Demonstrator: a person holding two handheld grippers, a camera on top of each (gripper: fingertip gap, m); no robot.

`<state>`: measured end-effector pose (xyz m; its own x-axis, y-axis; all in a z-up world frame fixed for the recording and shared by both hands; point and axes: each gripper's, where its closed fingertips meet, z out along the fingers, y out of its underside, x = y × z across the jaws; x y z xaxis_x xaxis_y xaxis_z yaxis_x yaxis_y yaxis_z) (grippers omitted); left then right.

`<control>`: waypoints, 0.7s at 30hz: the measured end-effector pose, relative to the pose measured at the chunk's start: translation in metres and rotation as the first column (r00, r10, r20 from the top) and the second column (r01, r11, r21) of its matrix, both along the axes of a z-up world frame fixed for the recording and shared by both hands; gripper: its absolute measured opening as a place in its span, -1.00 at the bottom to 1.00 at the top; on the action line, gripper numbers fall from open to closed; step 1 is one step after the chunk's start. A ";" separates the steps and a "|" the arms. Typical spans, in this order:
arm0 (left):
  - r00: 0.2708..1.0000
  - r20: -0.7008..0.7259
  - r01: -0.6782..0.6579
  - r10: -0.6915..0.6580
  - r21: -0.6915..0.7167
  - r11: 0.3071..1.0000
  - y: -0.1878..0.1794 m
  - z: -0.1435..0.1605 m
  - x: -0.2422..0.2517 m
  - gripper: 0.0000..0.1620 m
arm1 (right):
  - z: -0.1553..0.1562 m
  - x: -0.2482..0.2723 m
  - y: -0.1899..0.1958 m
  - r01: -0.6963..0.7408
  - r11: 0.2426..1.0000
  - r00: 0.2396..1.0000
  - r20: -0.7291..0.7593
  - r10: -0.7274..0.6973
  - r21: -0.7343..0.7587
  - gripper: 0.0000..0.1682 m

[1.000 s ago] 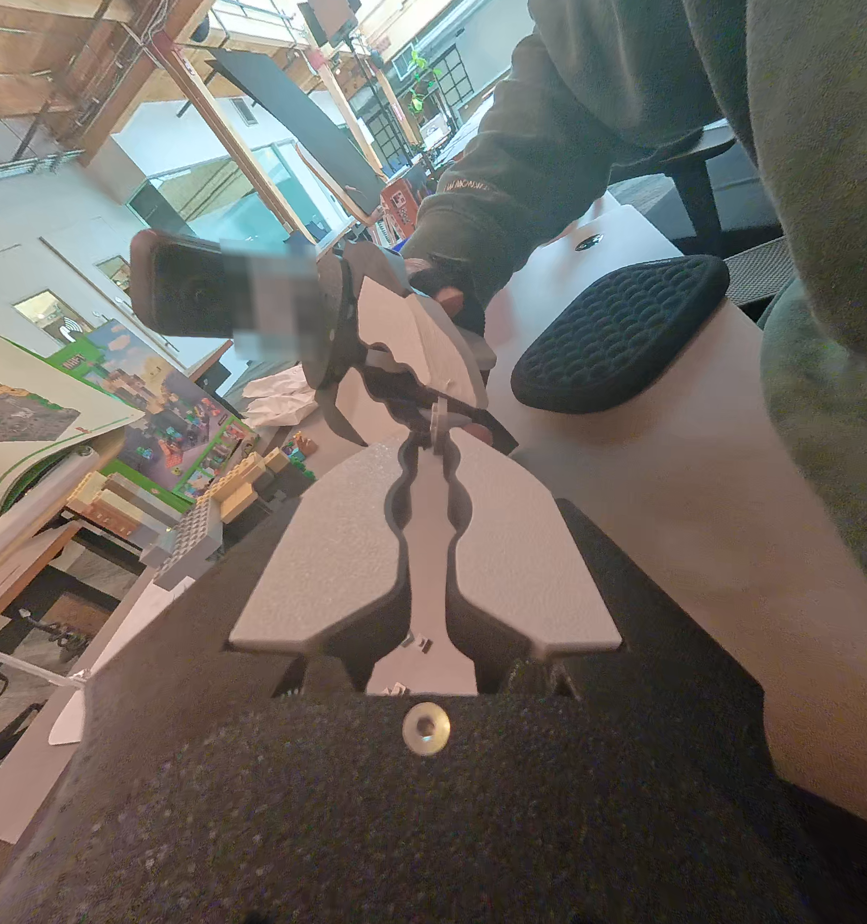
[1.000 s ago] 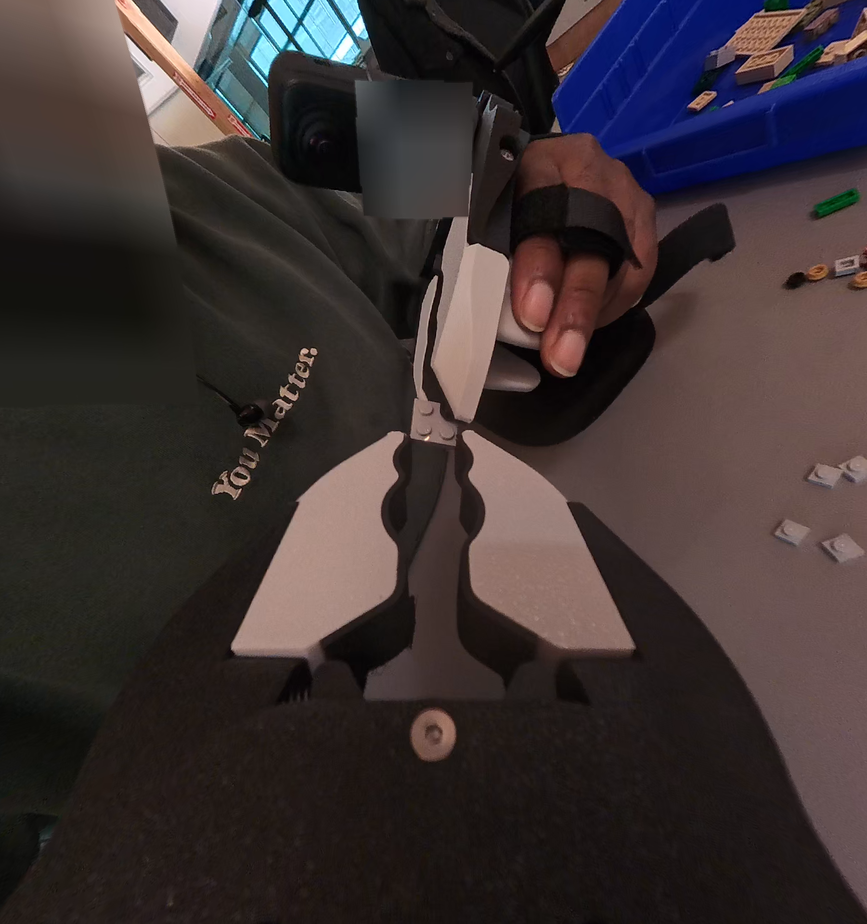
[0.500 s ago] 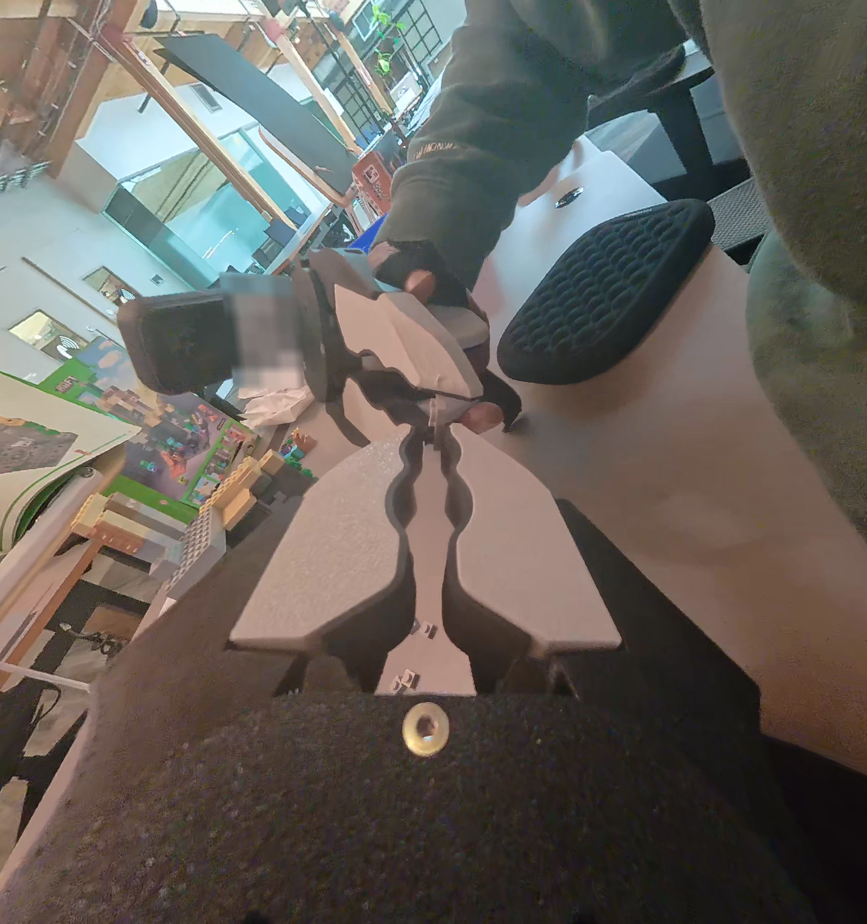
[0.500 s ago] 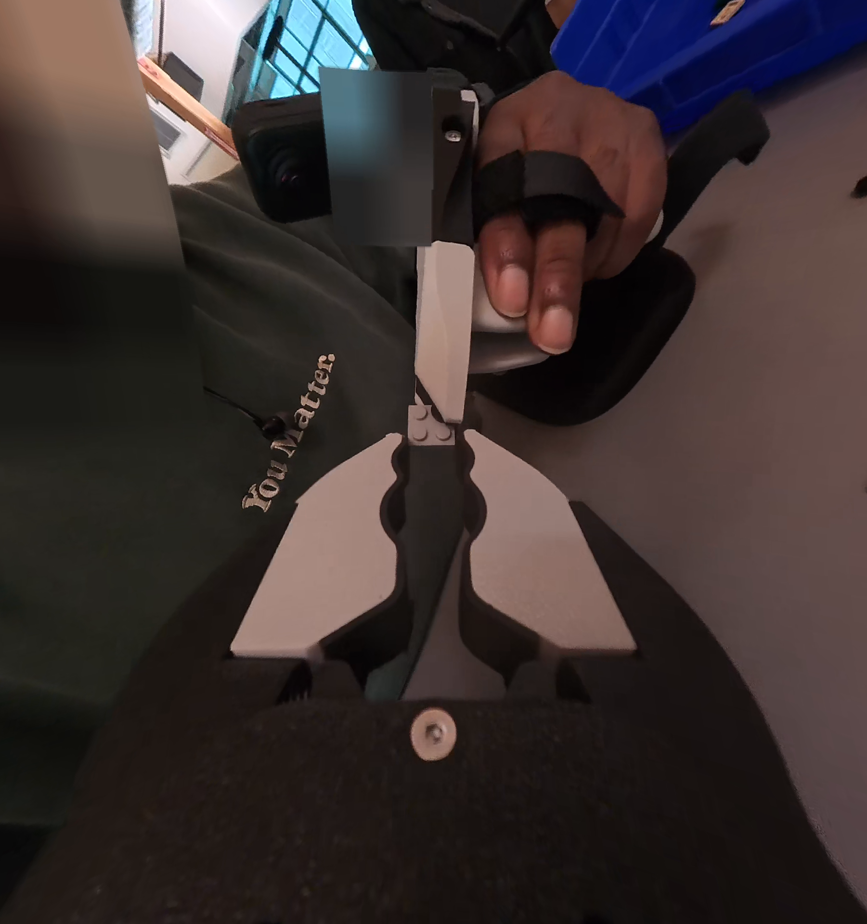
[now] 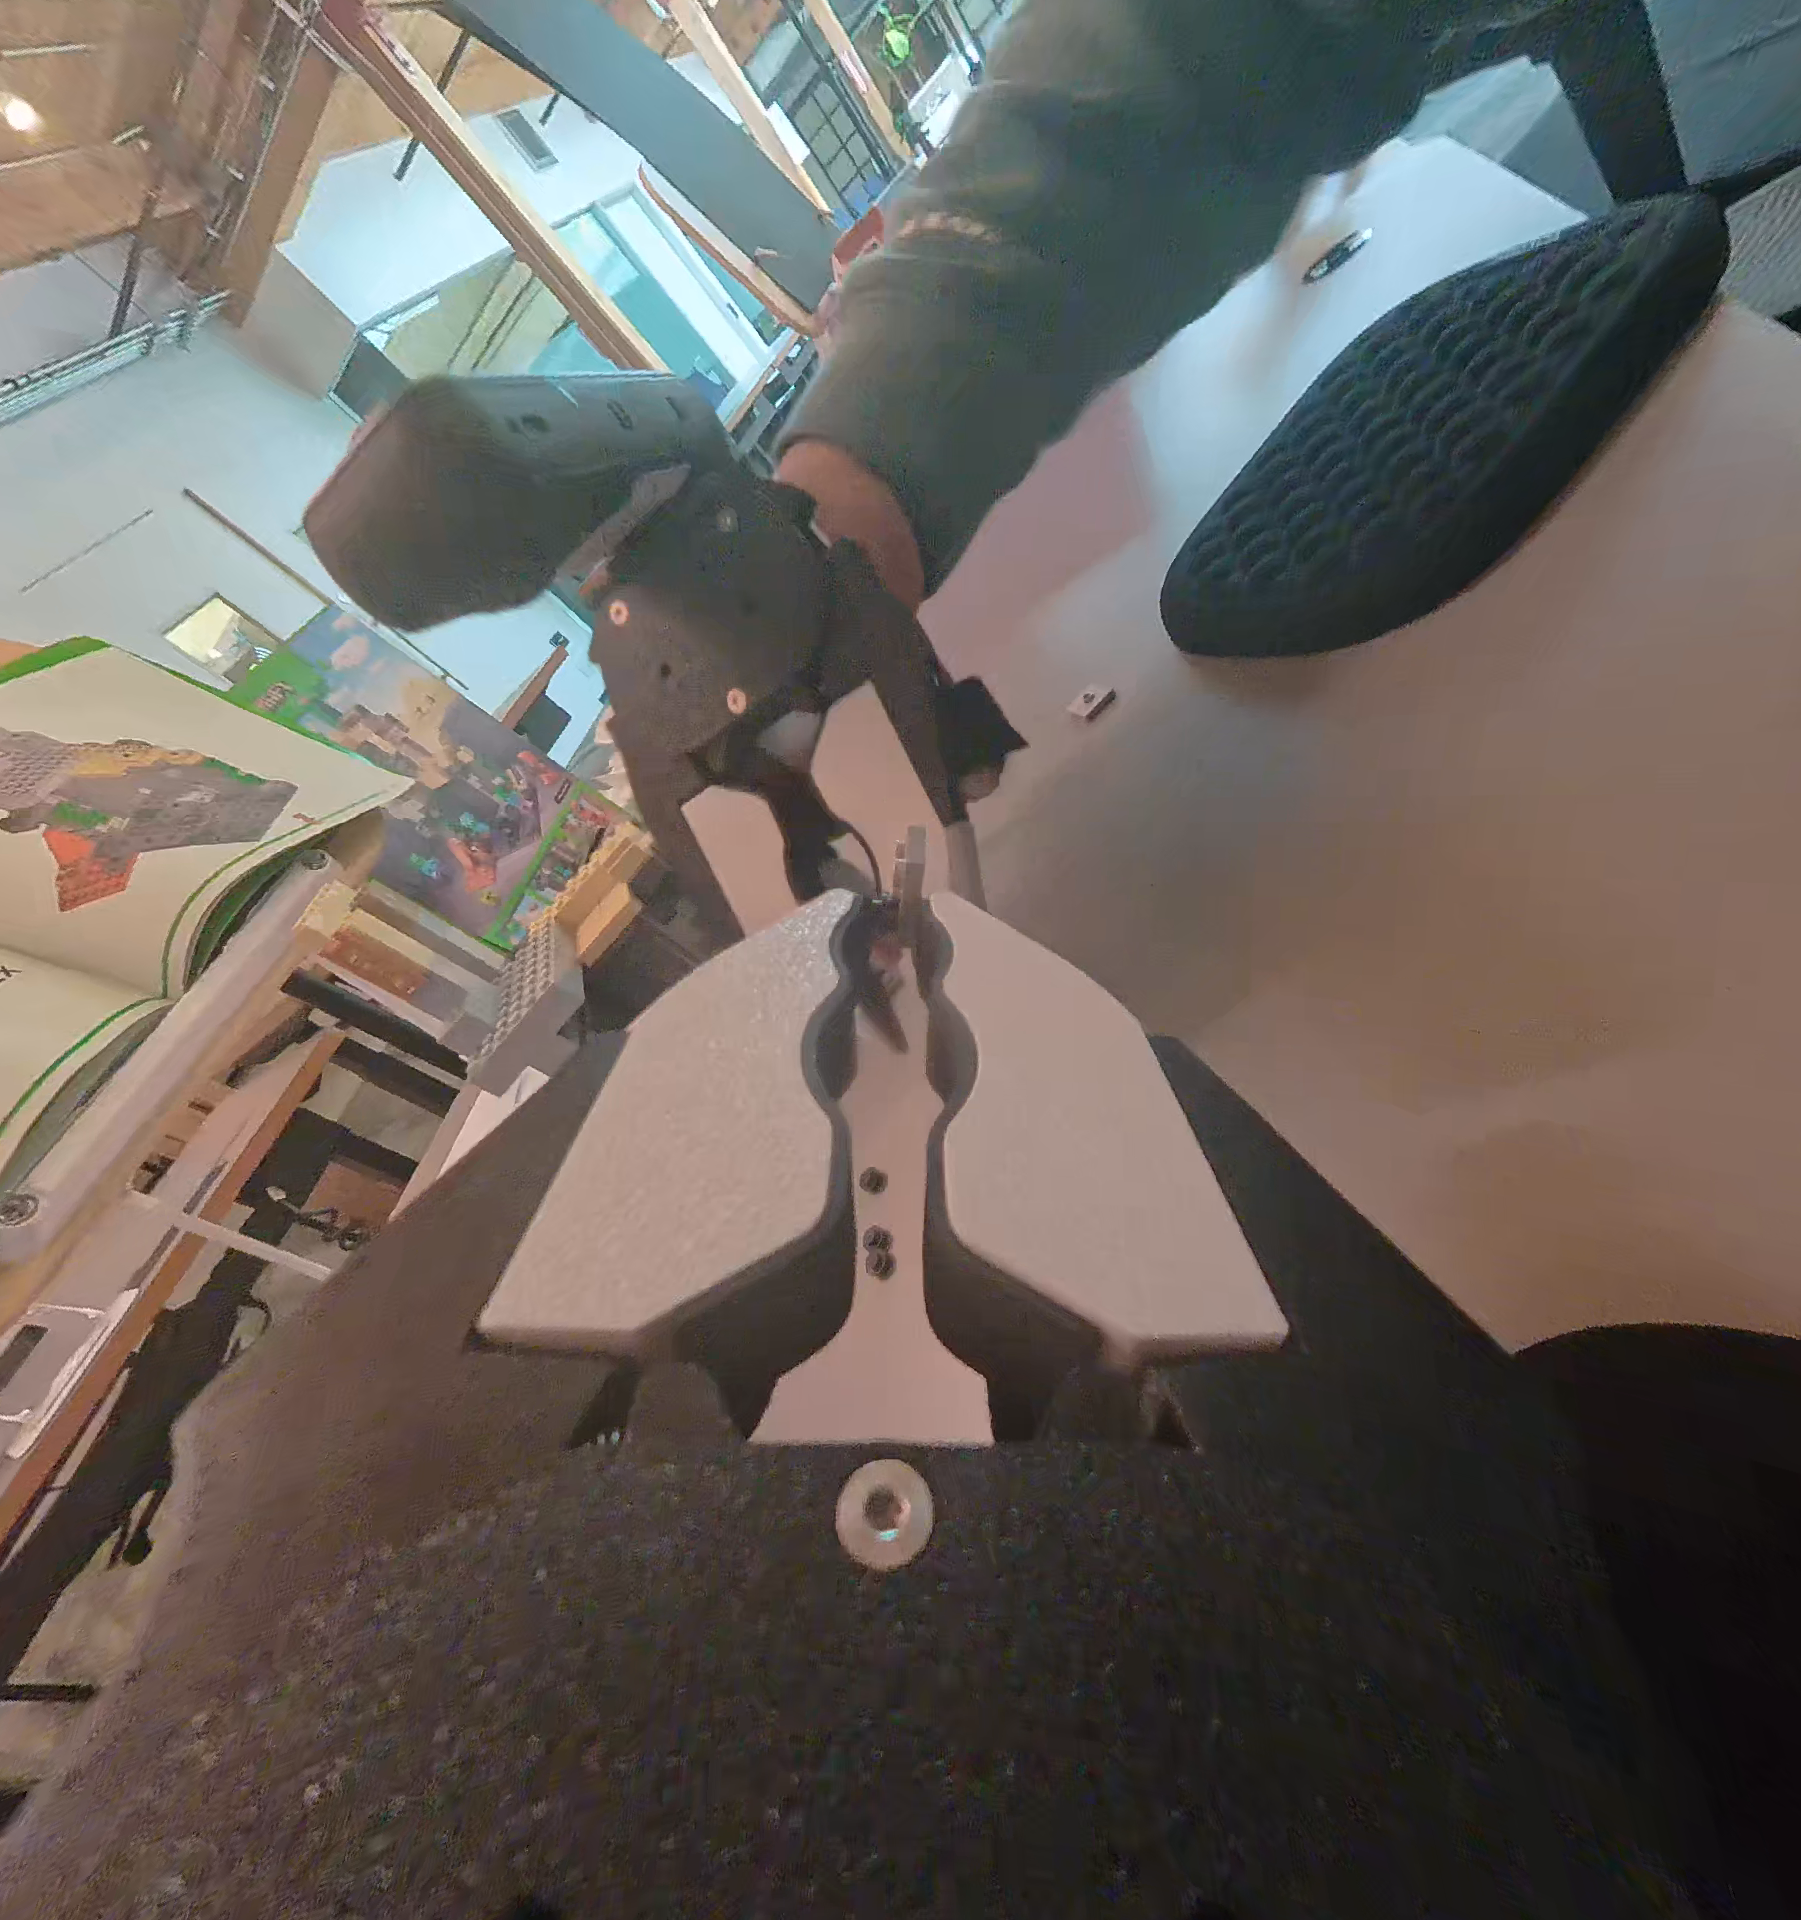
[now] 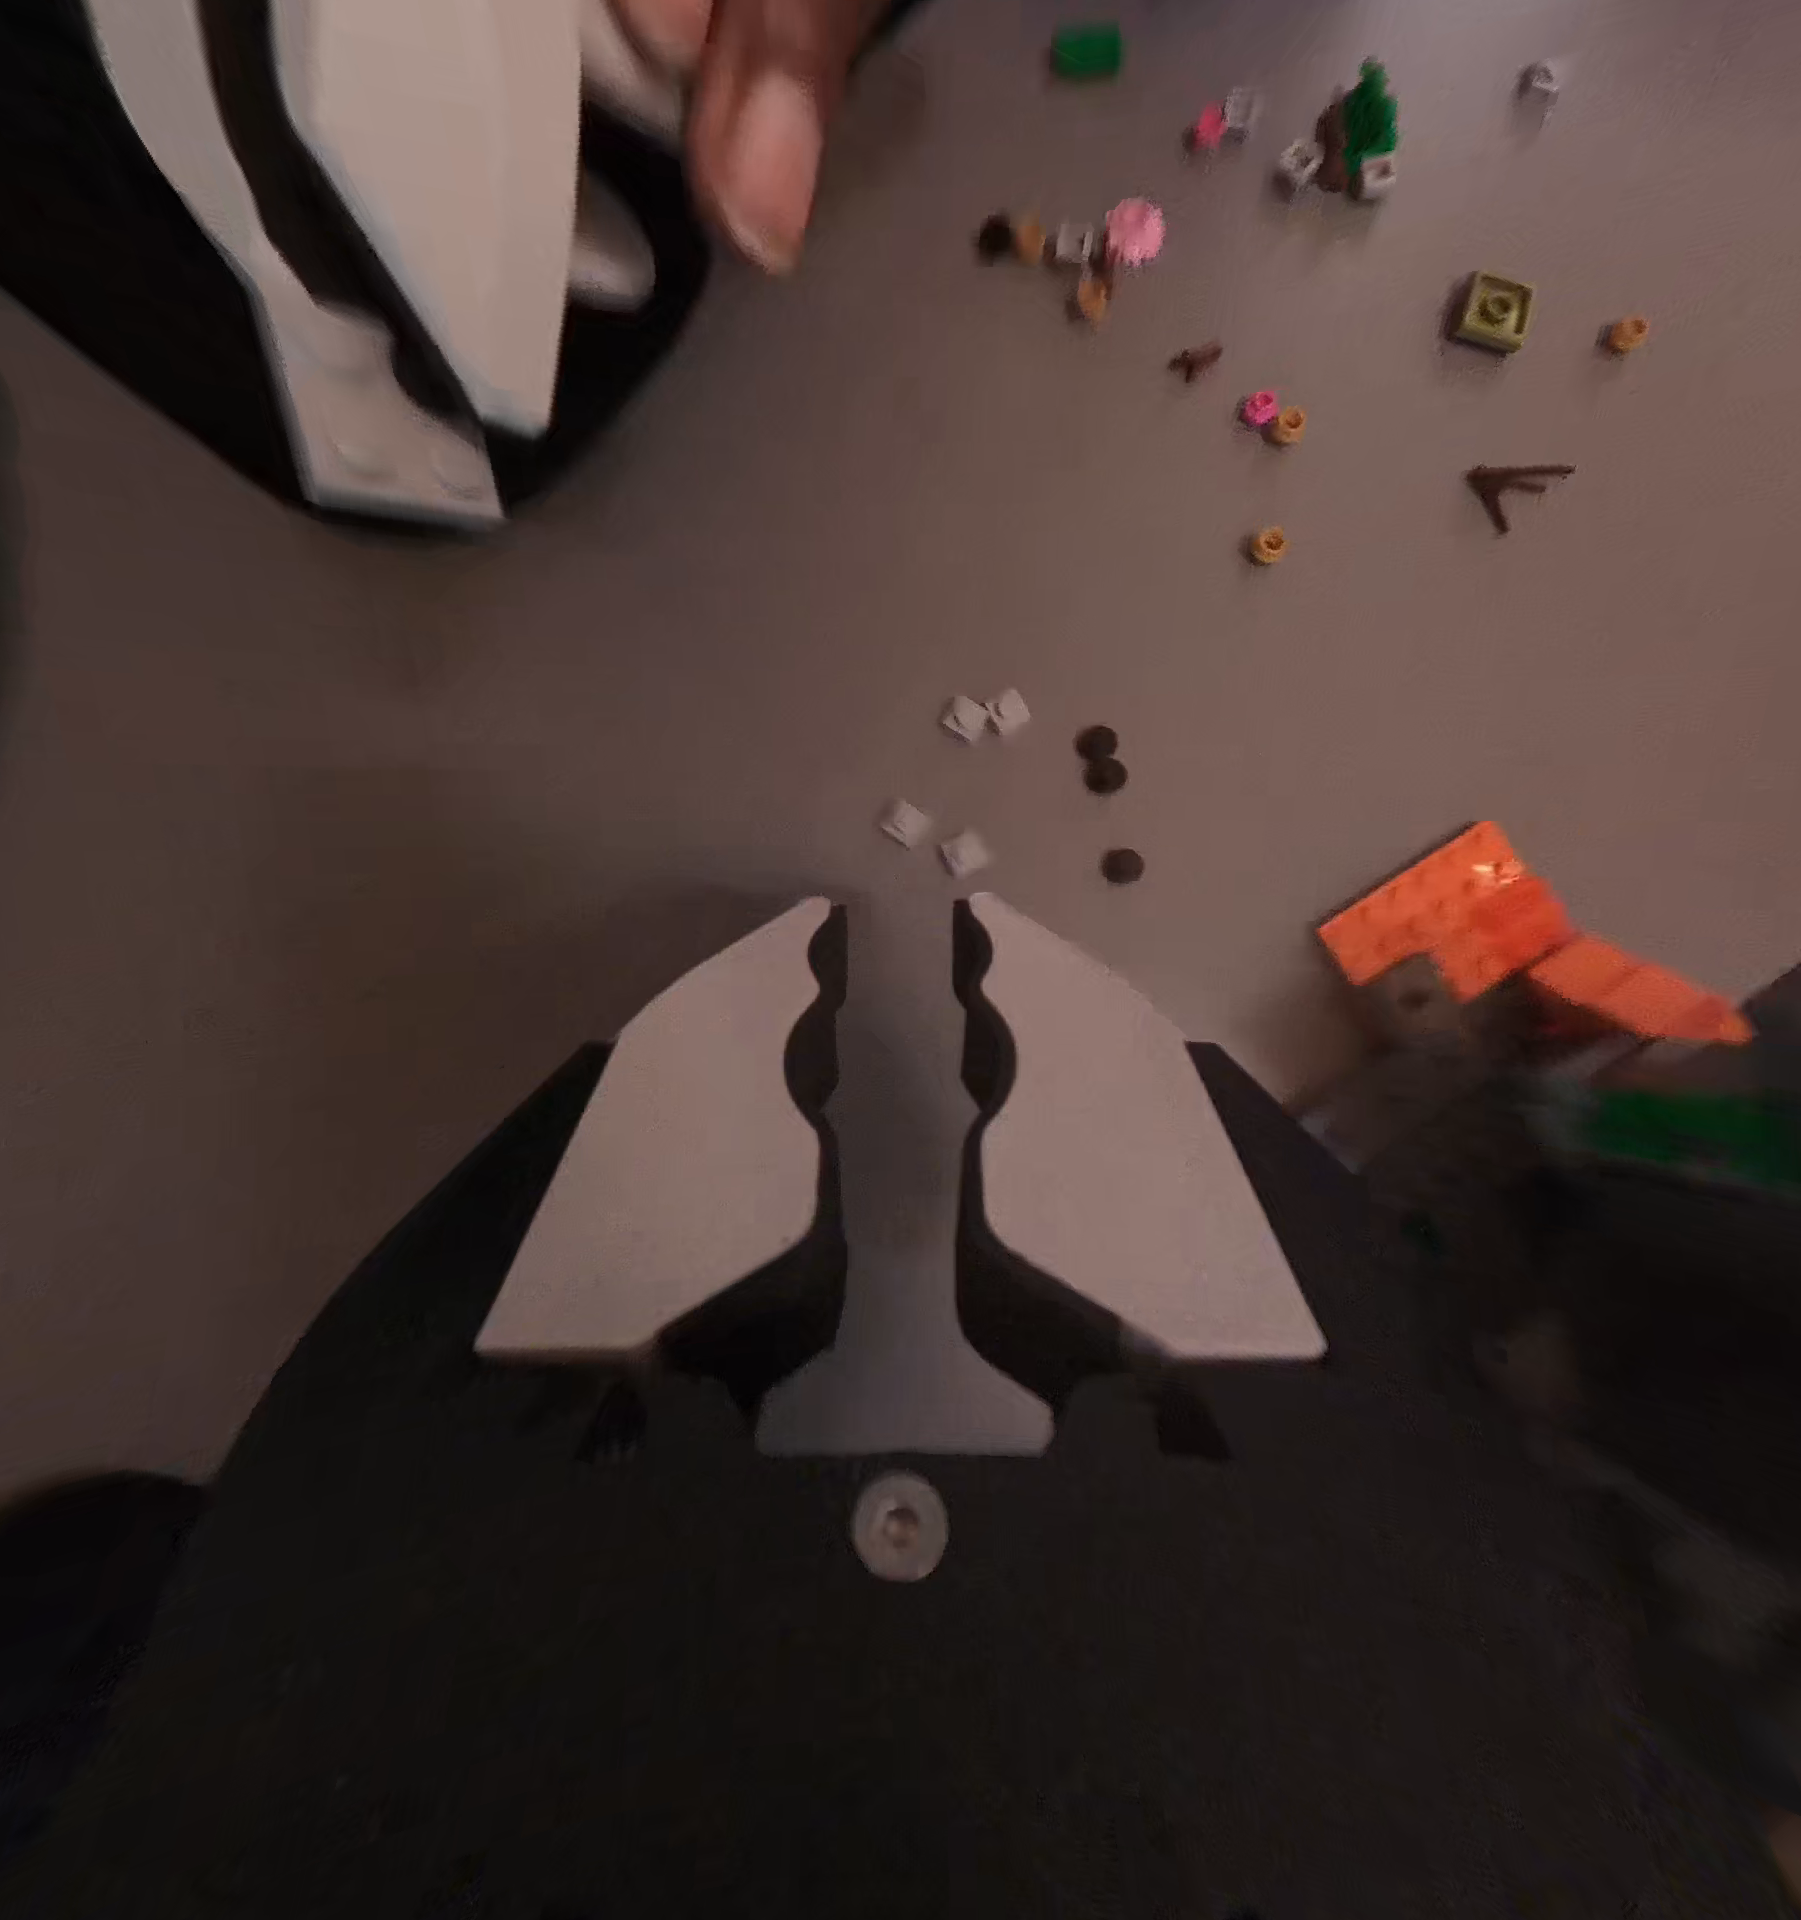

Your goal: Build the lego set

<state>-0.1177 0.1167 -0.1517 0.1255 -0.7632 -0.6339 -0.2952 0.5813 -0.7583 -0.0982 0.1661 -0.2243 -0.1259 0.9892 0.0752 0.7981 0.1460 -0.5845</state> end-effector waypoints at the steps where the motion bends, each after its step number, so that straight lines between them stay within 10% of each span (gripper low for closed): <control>1: 1.000 -0.005 -0.001 0.001 0.008 1.000 0.000 -0.001 0.000 -0.91 | -0.006 -0.002 0.003 -0.048 0.998 0.998 0.045 0.046 0.050 -0.76; 21: 1.000 -0.002 -0.019 0.019 0.103 0.994 0.001 0.000 0.002 -0.91 | -0.019 -0.013 -0.017 -0.200 0.976 0.962 0.172 0.213 -0.088 -0.92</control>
